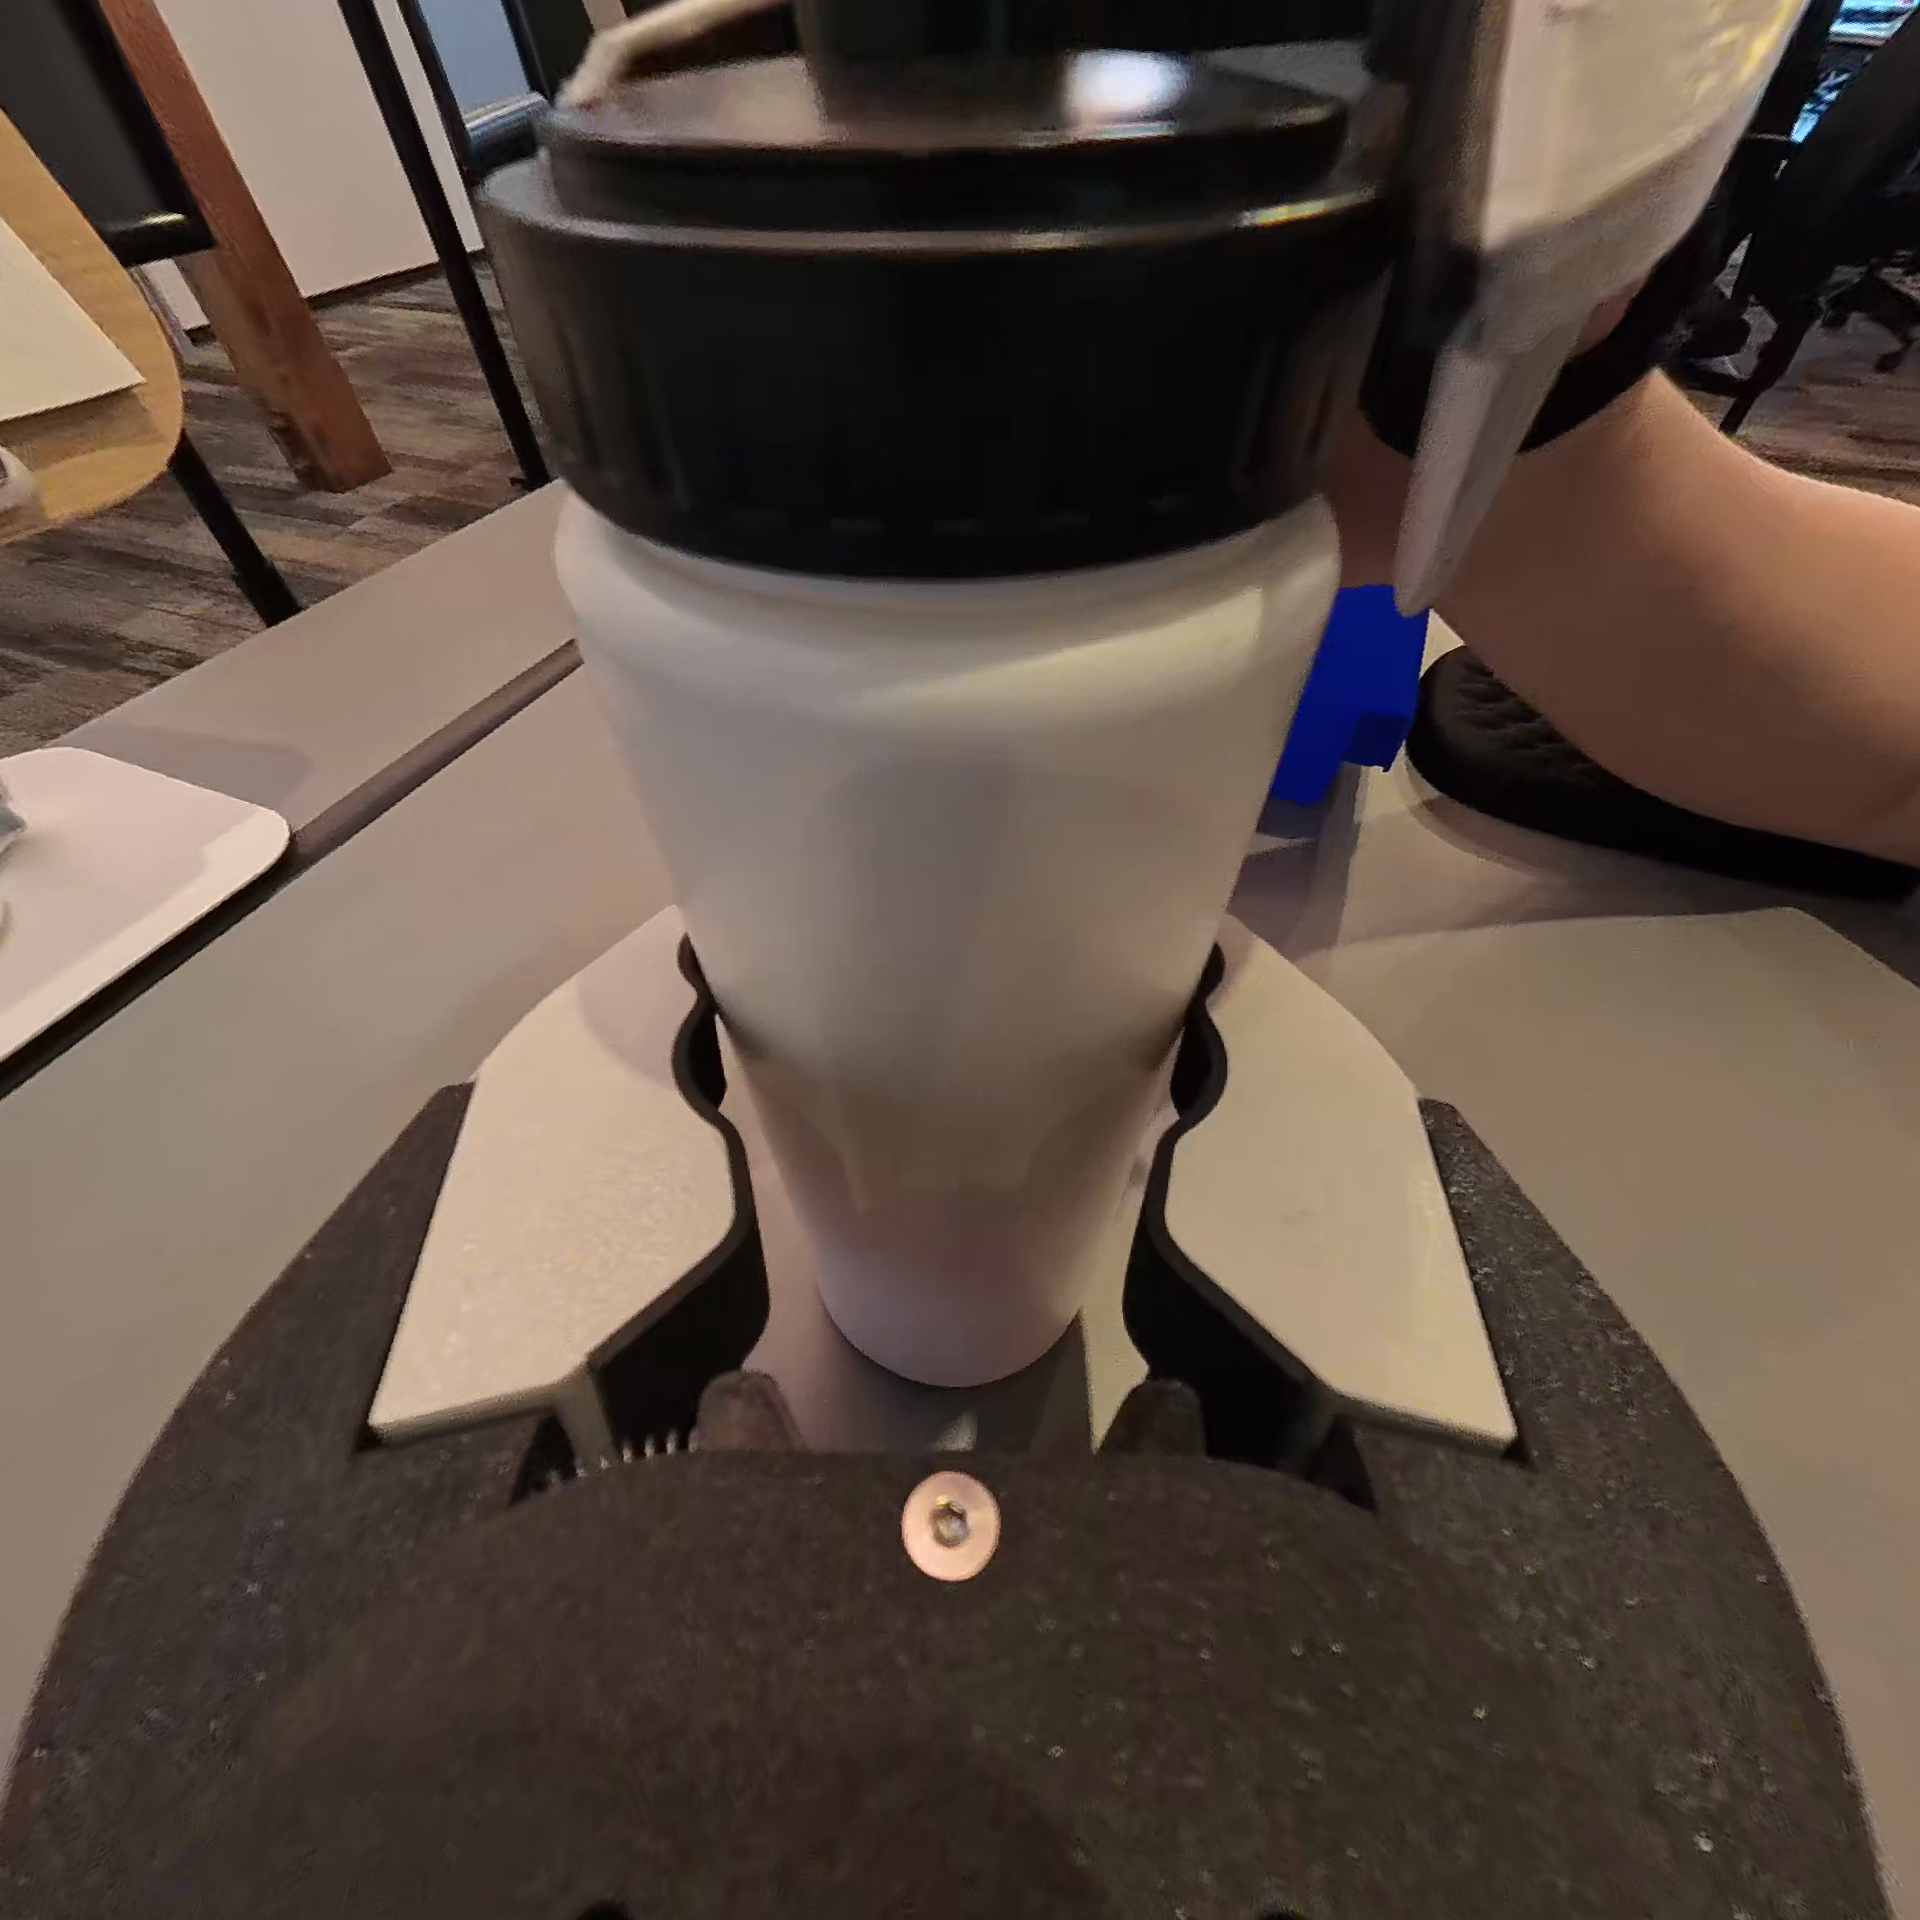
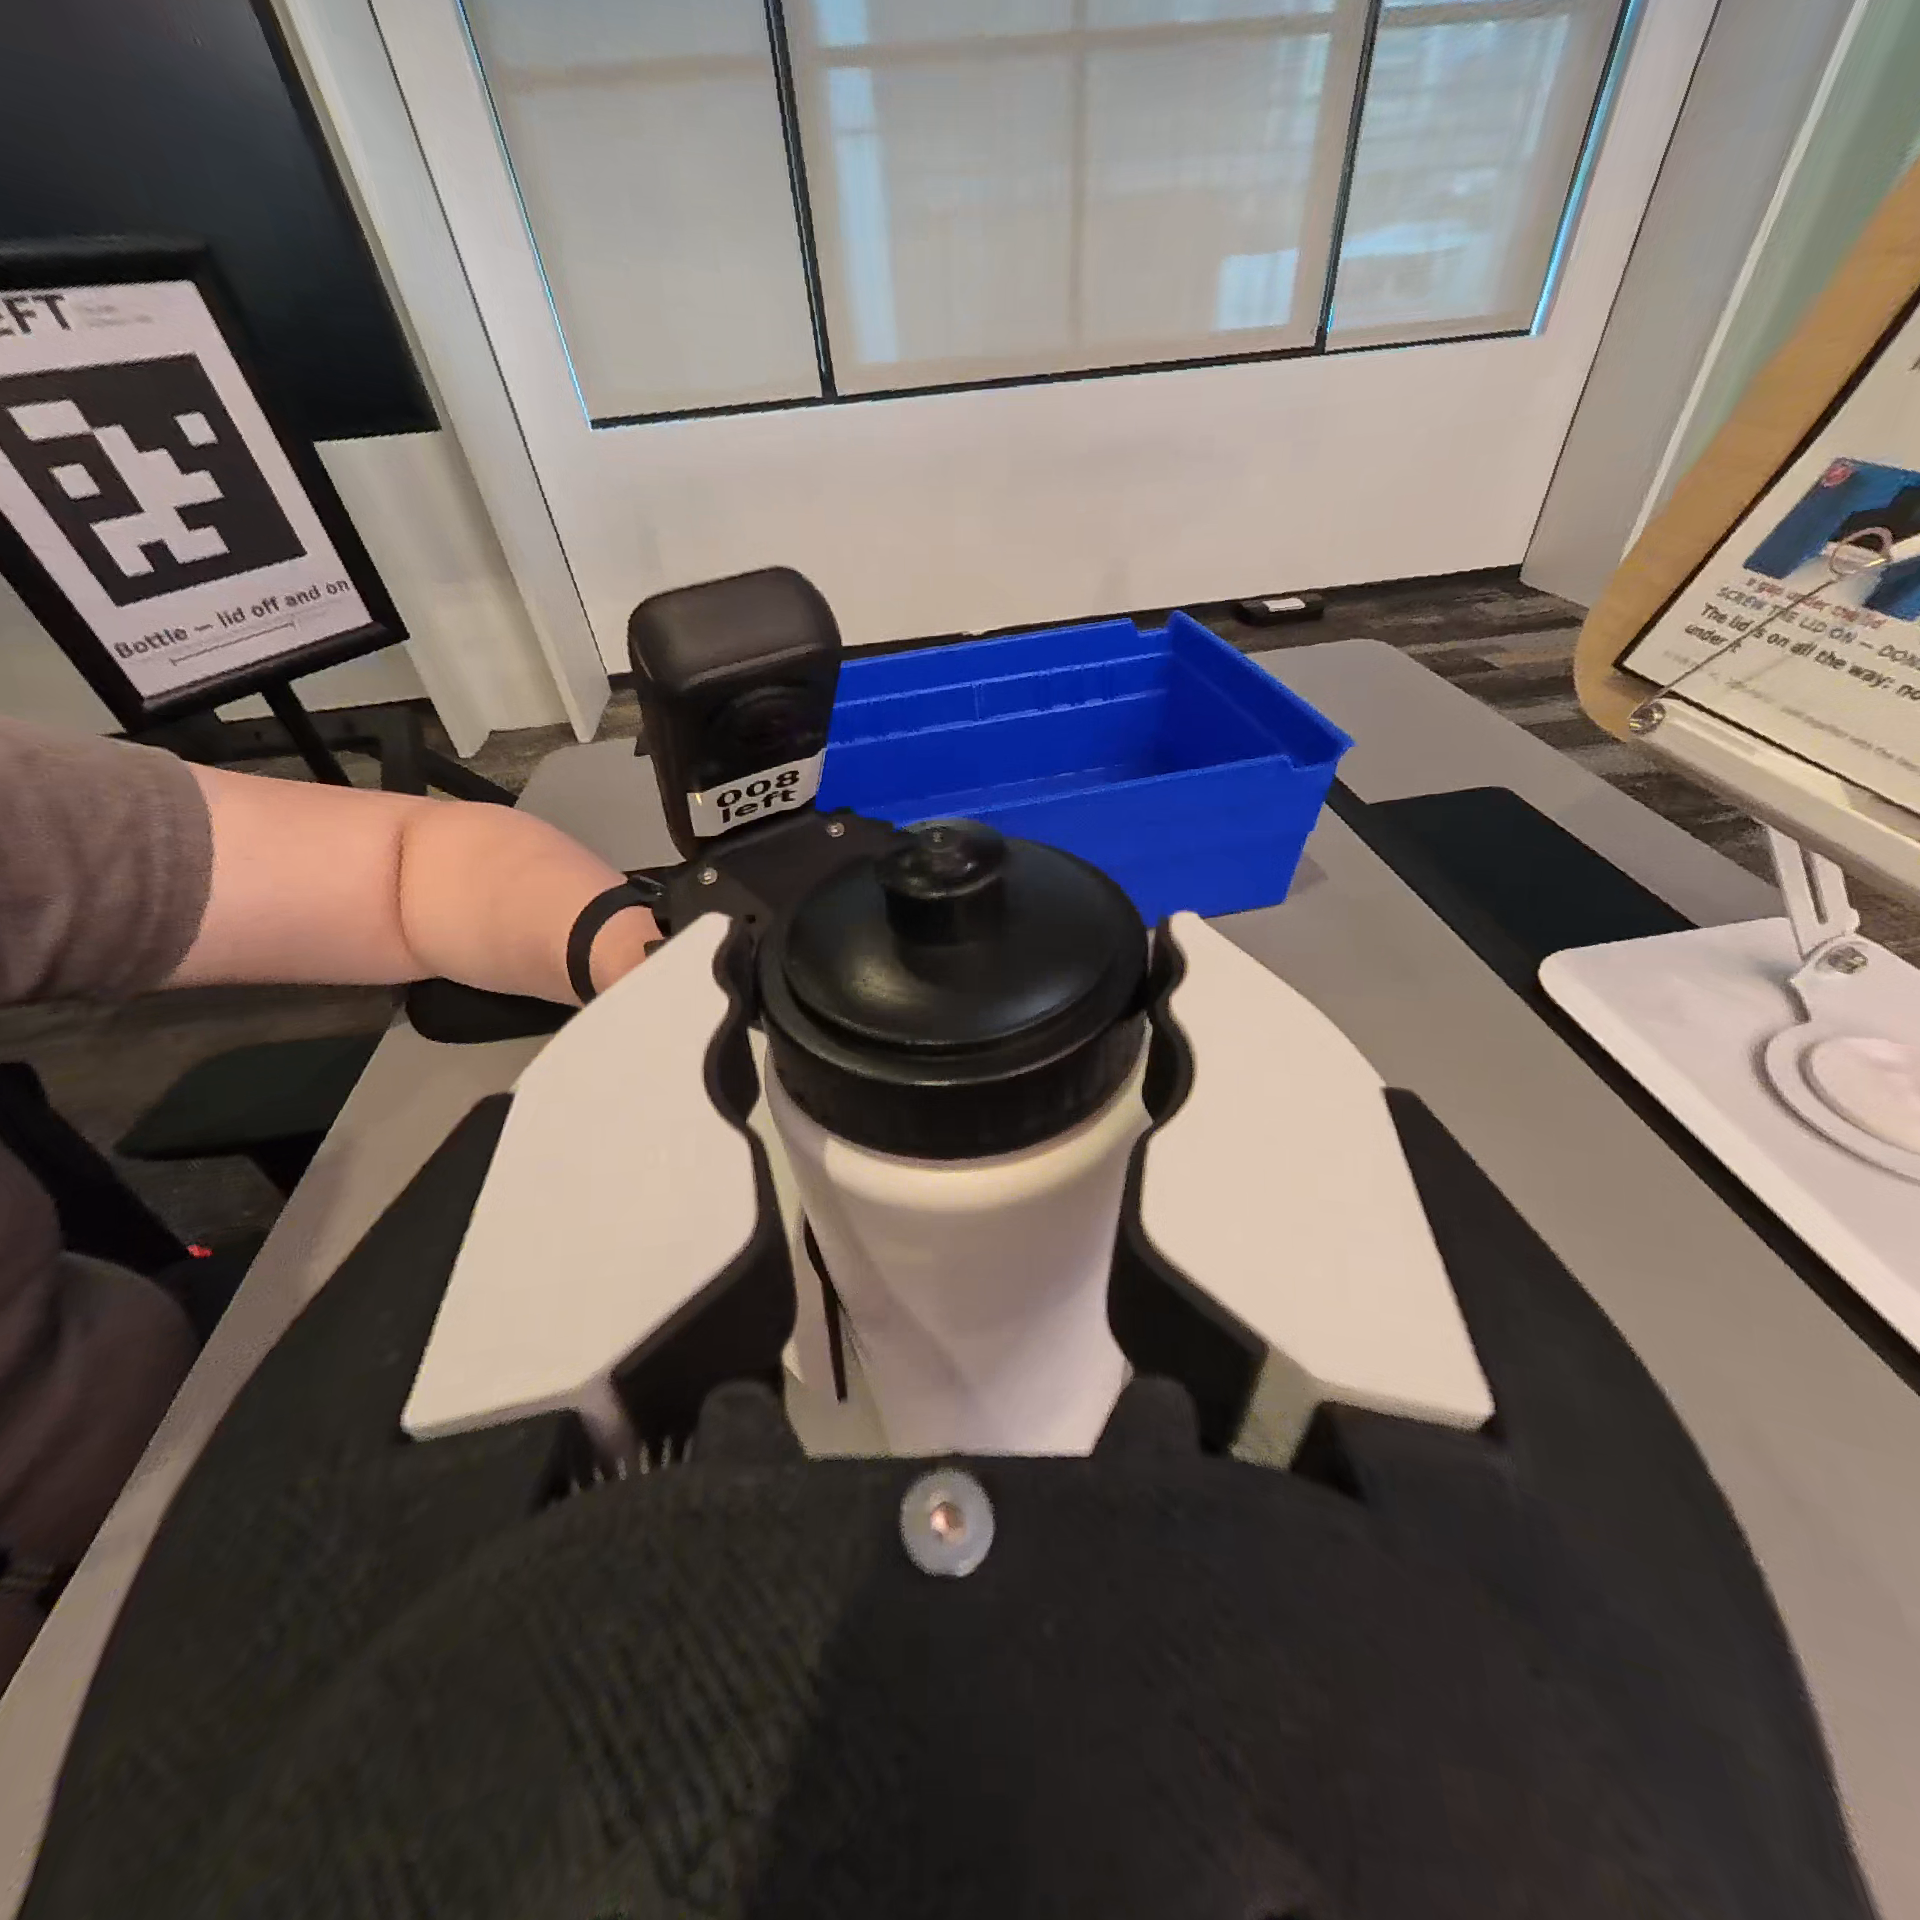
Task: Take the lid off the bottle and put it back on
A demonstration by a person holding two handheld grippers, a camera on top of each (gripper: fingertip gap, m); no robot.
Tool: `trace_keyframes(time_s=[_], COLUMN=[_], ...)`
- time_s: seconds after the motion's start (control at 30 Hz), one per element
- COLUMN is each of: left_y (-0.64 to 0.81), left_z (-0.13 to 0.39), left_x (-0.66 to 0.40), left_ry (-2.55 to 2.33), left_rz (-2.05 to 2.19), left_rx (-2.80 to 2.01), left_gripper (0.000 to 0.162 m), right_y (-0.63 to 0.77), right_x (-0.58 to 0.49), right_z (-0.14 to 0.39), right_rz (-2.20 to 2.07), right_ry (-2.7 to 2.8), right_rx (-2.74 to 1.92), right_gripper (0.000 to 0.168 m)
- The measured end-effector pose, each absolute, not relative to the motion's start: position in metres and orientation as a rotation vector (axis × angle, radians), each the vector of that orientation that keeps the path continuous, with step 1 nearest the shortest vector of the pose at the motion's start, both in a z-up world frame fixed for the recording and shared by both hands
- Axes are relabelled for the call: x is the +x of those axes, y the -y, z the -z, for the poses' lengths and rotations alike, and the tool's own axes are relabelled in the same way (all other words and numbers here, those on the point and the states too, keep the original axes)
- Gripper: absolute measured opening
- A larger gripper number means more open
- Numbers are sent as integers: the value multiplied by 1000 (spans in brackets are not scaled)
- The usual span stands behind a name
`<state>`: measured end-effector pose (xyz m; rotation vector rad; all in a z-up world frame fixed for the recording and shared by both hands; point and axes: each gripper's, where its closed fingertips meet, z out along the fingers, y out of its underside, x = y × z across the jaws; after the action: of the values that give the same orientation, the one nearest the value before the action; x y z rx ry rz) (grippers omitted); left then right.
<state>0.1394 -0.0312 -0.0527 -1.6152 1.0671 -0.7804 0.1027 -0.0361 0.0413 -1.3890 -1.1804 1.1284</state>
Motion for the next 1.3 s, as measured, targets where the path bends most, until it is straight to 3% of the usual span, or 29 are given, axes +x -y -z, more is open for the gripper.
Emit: trace_keyframes(time_s=[0.47, 0.6, 0.67, 0.97, 1.3], left_y=[16, 17, 19, 46, 29], left_z=[53, 53, 53, 53, 52], left_x=[127, 127, 130, 151, 141], left_ry=[-913, -934, -969, -1141, -962], left_rz=[612, 647, 680, 839, 800], left_rx=[-1704, -1691, -1670, -1556, -1679], left_gripper=[86, 86, 86, 86, 86], right_y=[19, 20, 26, 52, 22], right_x=[96, 94, 92, 110, 103], right_z=[-43, -43, -45, -39, -41], right_rz=[-756, -837, -932, -903, -687], right_ry=[747, 841, 972, 1387, 977], right_rx=[-1492, -1506, -1471, -1316, -1592], right_gripper=[74, 75, 83, 76, 75])
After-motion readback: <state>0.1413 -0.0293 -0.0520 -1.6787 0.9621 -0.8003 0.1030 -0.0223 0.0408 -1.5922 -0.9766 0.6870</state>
